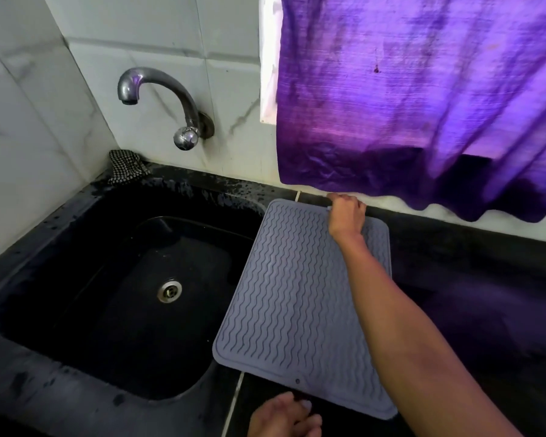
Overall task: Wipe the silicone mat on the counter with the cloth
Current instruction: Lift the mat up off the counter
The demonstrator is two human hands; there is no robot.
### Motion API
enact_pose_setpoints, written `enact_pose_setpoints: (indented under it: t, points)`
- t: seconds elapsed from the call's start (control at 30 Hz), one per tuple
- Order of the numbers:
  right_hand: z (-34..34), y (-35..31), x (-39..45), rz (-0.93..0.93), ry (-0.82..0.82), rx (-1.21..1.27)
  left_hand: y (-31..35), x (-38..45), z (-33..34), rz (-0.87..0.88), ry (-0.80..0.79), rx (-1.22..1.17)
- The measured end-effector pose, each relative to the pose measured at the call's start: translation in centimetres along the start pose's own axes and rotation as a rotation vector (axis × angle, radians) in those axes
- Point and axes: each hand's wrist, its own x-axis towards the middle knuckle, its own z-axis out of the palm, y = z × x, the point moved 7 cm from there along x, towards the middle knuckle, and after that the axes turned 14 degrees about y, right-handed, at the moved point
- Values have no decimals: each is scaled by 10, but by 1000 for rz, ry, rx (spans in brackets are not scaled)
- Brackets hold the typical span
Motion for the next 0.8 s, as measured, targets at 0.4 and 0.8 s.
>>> enact_pose_setpoints:
  t: [0.4,0.8]
  points:
    - [-37,36,-160,194,-229,40,99,30,49,1461,273,1432]
    - [-43,43,-239,193,-372,-58,76,56,43,1541,307,1696]
